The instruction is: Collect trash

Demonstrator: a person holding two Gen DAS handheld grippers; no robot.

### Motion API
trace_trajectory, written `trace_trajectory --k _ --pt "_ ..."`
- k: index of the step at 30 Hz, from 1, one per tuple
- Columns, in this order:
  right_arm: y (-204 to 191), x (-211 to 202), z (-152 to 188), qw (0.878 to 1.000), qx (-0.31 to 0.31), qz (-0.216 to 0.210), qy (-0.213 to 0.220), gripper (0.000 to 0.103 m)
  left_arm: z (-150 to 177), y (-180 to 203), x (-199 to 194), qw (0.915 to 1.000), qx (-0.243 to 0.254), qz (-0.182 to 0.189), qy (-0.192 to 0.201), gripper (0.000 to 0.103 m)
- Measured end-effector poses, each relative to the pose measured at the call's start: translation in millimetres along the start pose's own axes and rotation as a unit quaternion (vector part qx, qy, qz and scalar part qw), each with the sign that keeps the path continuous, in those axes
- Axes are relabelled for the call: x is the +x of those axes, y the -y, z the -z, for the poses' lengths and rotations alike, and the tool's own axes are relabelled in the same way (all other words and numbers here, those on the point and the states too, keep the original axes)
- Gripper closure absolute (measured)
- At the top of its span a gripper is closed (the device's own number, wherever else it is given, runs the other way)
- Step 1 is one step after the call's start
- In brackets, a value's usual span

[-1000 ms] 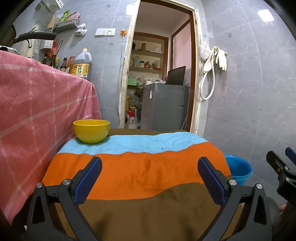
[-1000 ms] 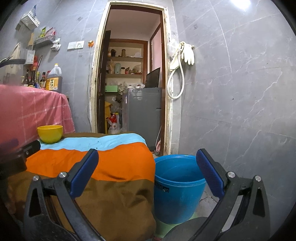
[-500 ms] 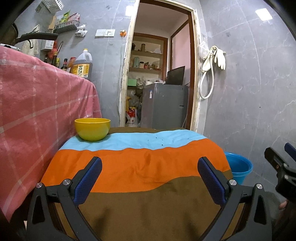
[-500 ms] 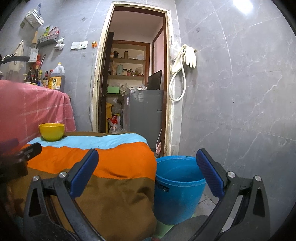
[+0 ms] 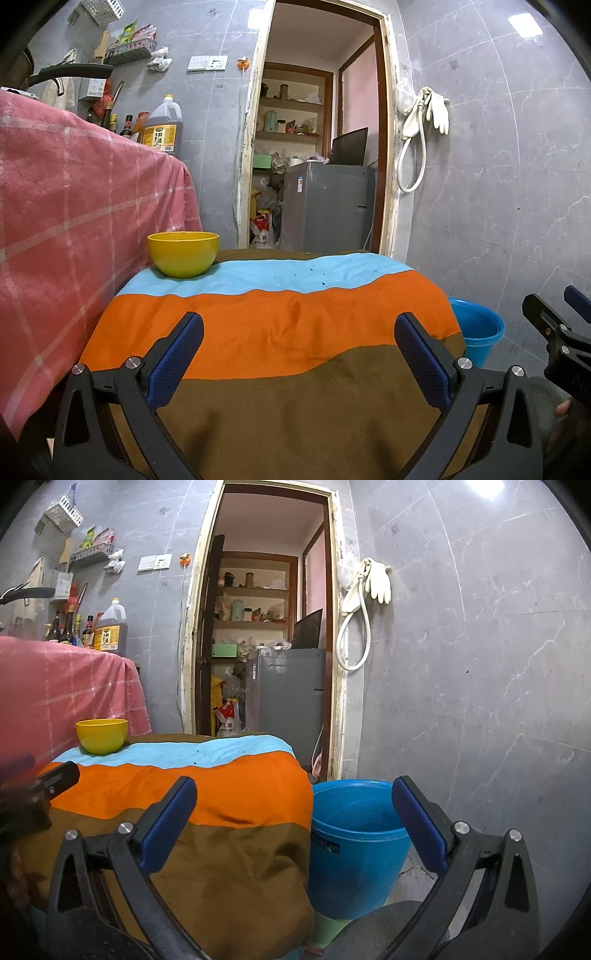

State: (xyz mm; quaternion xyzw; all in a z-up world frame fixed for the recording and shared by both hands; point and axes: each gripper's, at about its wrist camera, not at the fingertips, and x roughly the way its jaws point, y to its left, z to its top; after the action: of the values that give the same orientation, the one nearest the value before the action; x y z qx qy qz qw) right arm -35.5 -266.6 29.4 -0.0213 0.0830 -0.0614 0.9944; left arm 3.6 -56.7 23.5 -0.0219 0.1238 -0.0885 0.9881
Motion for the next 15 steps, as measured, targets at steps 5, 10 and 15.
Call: trace_trajectory --k 5,10,15 --pt "0.3 0.6 0.4 1.0 0.0 0.0 -0.001 0.0 0.1 0.8 -0.2 1.0 0.0 -0.001 0.0 0.002" --pt "0.9 1.1 0.6 1.0 0.0 0.0 -0.001 0.0 0.6 0.0 0.5 1.0 0.0 0.0 -0.001 0.002" --pt "0.3 1.1 0.7 1.0 0.0 -0.001 -0.002 0.0 0.5 1.3 0.4 1.0 0.0 -0.001 -0.001 0.002"
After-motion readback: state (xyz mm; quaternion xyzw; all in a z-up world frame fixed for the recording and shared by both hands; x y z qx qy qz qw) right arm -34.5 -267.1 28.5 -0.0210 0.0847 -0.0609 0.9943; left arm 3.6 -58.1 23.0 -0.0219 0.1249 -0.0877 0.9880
